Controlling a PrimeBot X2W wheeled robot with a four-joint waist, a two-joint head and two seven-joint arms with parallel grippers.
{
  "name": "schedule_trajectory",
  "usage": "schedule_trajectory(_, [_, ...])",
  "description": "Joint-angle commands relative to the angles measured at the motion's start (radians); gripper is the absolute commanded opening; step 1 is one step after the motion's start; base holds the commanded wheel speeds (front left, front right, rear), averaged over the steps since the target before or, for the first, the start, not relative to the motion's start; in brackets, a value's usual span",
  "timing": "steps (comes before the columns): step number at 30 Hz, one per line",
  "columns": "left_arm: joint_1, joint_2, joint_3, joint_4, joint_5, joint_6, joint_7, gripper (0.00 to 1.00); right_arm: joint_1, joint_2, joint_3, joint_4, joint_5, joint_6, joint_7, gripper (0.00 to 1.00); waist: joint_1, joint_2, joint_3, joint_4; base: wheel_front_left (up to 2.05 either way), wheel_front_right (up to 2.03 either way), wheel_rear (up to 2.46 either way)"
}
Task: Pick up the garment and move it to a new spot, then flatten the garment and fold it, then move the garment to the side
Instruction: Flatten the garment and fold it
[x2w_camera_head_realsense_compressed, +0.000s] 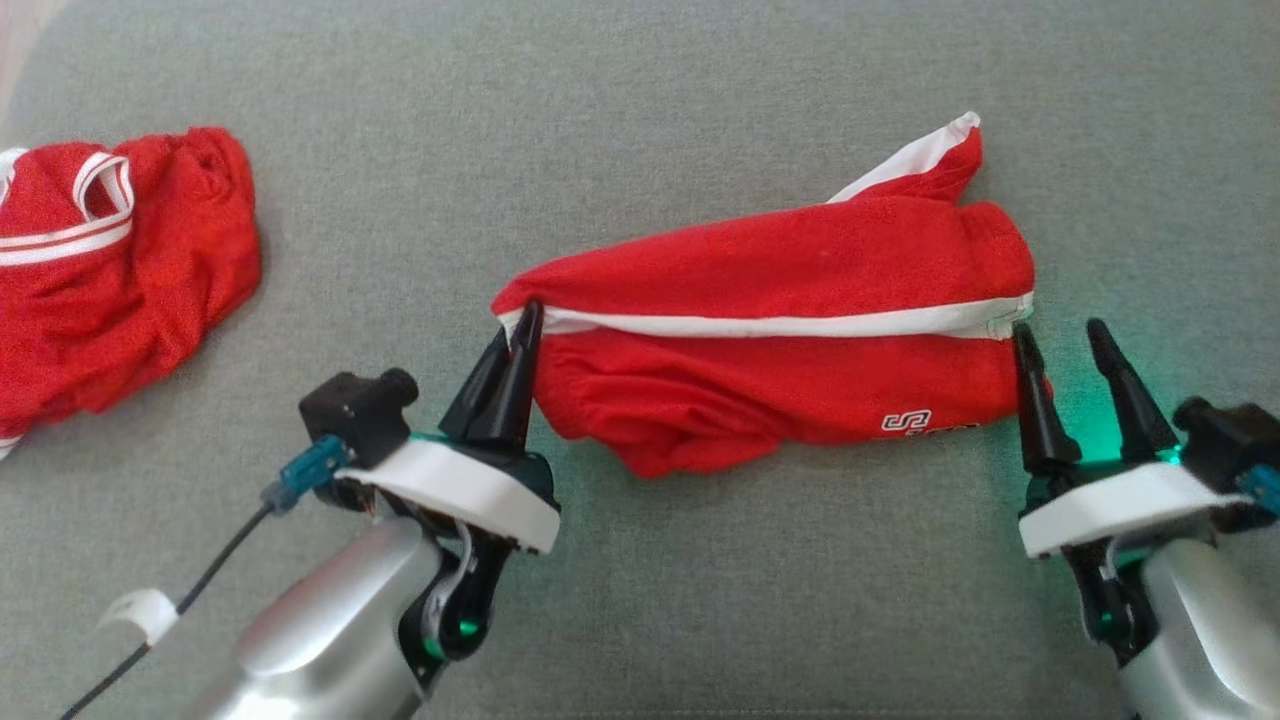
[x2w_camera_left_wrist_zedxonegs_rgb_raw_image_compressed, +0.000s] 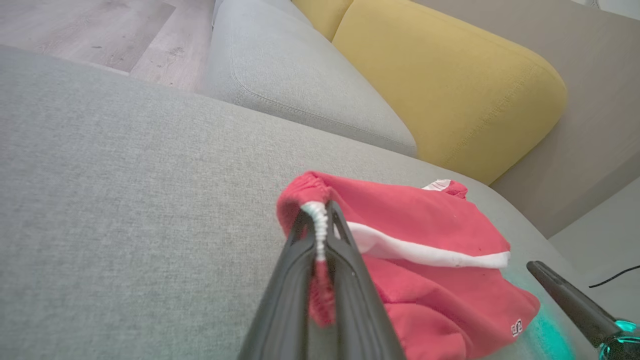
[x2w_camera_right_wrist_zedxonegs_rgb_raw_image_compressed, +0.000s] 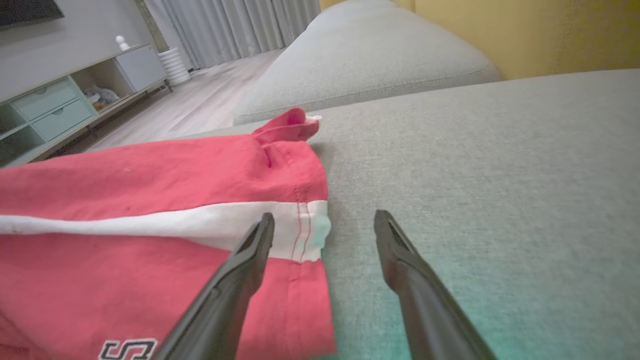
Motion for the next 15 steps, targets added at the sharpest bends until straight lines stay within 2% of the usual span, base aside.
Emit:
schedule_trajectory(1, [-0.048,0.027,0.053,-0.034,0.008,0.008,-0.011,0.0,-0.031,-0.027,0.039,-0.011,0.017,-0.001,-0.003,1.0,-0.0001,0.0,0.012,0.007,0.0,0.0,0.0])
schedule_trajectory(11, [-0.091,0.024,0.06,-0.046,0.023,0.007,-0.006,0.0,-0.143,-0.113,0.19,0.087,0.107,-0.001,-0.003,1.0,-0.0001,0.0,0.063,0.036,0.0,0.0,0.0])
schedule_trajectory(12, [-0.094,0.023,0.06,-0.046,0.024,0.008,-0.006,0.0,-0.152,-0.12,0.202,0.087,0.109,-0.001,-0.003,0.93,-0.0001,0.0,0.066,0.038,0.0,0.0,0.0])
schedule_trajectory(13, [-0.096,0.023,0.06,-0.046,0.025,0.008,-0.006,0.0,-0.158,-0.125,0.209,0.087,0.112,-0.001,-0.003,0.45,-0.0001,0.0,0.067,0.039,0.0,0.0,0.0])
schedule_trajectory(14, [-0.098,0.023,0.06,-0.045,0.026,0.008,-0.006,0.0,-0.163,-0.13,0.215,0.082,0.11,-0.001,-0.003,0.02,-0.0001,0.0,0.066,0.039,0.0,0.0,0.0])
schedule_trajectory(15, [-0.1,0.022,0.06,-0.046,0.027,0.006,-0.006,0.0,-0.166,-0.135,0.212,0.078,0.101,-0.001,-0.003,0.0,-0.0001,0.0,0.064,0.039,0.0,0.0,0.0])
